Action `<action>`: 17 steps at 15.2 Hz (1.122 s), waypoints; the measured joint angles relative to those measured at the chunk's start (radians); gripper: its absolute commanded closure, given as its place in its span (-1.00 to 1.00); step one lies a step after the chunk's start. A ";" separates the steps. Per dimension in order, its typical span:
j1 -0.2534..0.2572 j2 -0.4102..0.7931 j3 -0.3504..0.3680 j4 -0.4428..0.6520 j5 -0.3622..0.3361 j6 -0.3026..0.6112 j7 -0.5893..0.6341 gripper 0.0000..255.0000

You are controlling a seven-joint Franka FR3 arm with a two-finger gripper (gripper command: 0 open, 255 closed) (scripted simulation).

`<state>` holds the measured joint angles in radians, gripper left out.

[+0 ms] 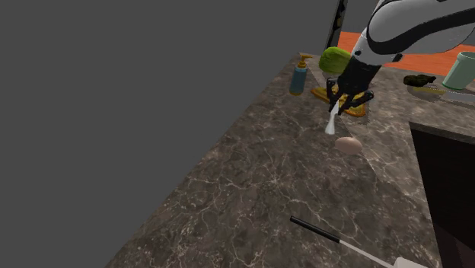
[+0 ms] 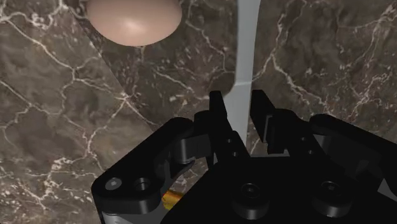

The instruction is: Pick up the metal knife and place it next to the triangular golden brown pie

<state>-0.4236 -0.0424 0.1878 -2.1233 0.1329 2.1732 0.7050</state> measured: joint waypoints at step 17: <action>-0.196 0.198 -0.188 0.263 0.015 -0.112 -0.380 1.00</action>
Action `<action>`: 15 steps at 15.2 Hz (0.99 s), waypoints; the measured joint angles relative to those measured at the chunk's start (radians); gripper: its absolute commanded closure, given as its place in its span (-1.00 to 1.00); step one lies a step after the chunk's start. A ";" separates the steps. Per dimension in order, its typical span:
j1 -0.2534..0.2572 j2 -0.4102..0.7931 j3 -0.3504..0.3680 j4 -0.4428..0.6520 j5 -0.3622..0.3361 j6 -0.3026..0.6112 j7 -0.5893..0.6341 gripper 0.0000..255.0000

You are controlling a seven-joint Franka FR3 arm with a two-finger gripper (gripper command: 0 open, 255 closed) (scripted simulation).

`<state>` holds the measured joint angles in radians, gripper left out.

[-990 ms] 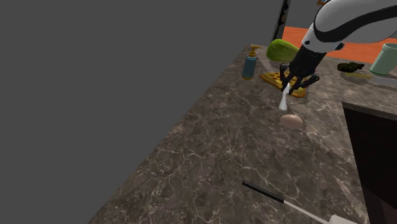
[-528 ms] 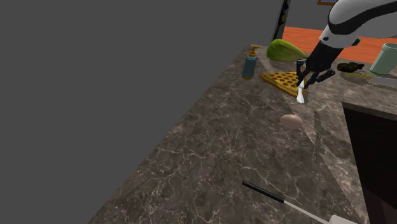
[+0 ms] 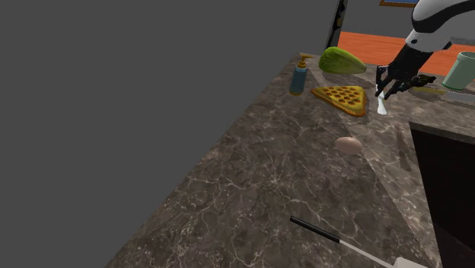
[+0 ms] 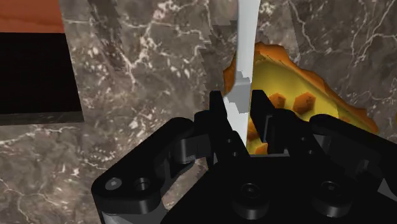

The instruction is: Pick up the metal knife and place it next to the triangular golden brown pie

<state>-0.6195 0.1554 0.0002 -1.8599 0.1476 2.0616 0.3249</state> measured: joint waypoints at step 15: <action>-0.196 0.390 -0.084 0.591 0.040 -0.239 -0.247 1.00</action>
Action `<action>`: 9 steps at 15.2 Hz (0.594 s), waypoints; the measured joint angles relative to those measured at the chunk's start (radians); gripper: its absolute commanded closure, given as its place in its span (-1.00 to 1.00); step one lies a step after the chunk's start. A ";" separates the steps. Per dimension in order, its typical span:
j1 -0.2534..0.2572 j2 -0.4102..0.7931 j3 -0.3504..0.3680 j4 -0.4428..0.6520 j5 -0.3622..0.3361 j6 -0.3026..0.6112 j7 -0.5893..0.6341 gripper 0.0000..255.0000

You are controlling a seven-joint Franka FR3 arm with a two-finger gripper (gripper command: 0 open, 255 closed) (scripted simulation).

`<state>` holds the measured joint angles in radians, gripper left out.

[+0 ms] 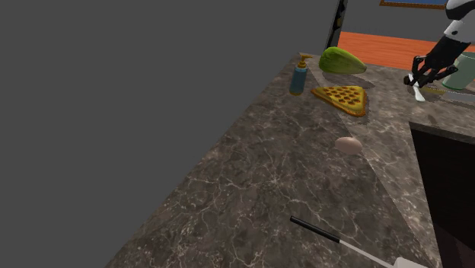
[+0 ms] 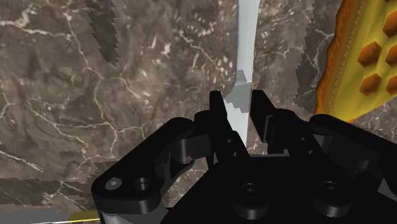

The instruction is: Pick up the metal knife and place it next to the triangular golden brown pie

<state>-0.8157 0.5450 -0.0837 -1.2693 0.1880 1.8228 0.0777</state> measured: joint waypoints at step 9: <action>-0.012 0.047 0.000 -0.038 0.009 0.081 -0.030 1.00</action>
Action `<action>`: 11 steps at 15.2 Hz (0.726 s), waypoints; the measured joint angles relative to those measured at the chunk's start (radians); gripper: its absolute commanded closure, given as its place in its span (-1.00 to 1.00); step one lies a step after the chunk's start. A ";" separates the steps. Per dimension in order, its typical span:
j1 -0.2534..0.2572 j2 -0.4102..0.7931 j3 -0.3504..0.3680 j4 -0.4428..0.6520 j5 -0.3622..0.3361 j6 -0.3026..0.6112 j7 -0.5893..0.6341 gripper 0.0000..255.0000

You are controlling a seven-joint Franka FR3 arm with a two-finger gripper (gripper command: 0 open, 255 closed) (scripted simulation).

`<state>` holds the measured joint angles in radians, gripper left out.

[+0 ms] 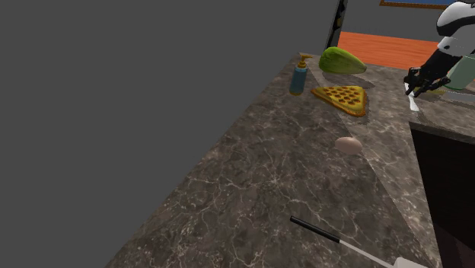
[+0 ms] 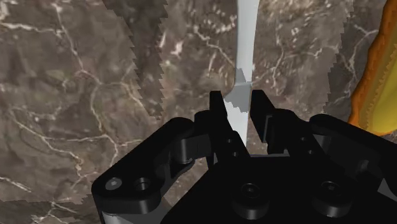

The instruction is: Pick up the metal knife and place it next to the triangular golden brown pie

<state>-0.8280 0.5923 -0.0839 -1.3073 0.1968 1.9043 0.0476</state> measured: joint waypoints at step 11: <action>0.002 0.030 0.003 -0.070 0.008 0.099 -0.015 1.00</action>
<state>-0.8257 0.6222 -0.0804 -1.3777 0.2047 2.0037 0.0328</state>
